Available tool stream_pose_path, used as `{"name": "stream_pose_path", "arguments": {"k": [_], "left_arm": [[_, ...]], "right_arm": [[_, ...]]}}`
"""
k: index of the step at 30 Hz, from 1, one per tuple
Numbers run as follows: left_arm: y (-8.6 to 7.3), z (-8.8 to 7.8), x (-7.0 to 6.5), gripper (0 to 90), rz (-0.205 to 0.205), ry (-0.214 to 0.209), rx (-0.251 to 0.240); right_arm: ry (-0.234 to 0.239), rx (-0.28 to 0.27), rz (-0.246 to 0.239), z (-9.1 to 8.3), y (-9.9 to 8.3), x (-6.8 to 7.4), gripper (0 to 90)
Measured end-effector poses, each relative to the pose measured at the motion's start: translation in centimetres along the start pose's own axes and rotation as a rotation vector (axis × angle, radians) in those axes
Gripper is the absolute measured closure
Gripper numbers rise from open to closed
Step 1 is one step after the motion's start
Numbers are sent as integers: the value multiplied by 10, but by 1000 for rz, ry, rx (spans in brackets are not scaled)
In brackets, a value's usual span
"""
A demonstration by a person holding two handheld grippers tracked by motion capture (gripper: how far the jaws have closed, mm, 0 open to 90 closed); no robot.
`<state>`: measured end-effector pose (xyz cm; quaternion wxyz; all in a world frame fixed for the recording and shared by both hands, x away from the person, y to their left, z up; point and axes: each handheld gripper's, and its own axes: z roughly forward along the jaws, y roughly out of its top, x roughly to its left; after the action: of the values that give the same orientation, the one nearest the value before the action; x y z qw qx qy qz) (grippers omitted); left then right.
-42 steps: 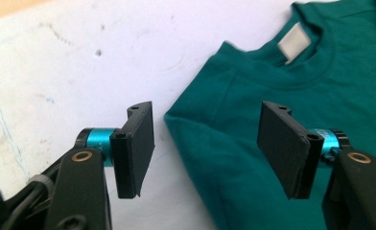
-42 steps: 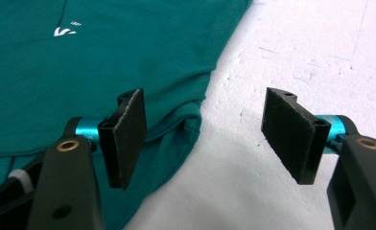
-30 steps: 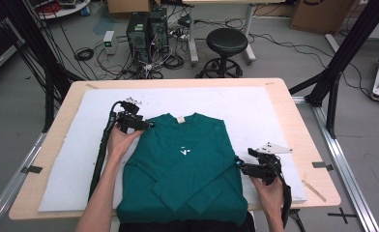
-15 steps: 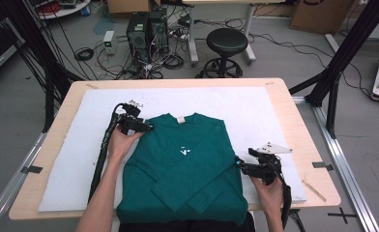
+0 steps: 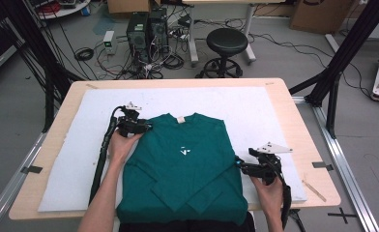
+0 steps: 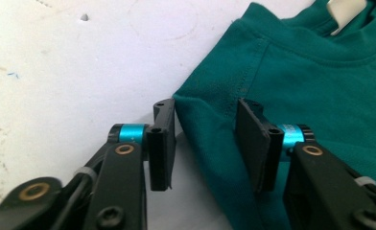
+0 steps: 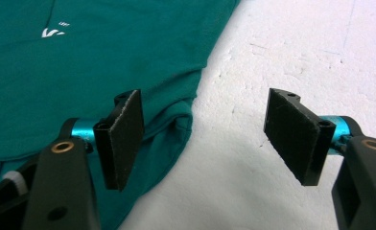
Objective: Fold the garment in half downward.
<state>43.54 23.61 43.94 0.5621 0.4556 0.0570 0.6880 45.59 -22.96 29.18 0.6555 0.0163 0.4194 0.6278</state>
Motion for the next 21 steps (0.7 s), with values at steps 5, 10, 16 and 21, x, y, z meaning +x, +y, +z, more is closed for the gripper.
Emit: {"name": "stream_pose_path", "arguments": {"k": [5, 10, 16, 21], "left_arm": [[-1, 0, -1, 681, 3, -10, -7], [-3, -1, 3, 750, -31, -39, -13], [-4, -1, 4, 832, -42, -67, -15], [-4, -1, 4, 837, -42, -66, -15]], "right_arm": [[1, 4, 2, 0, 0, 0, 309], [-1, 3, 6, 0, 0, -1, 308], [-3, 5, 12, 0, 0, -1, 307], [1, 34, 13, 3, 2, -1, 312]]}}
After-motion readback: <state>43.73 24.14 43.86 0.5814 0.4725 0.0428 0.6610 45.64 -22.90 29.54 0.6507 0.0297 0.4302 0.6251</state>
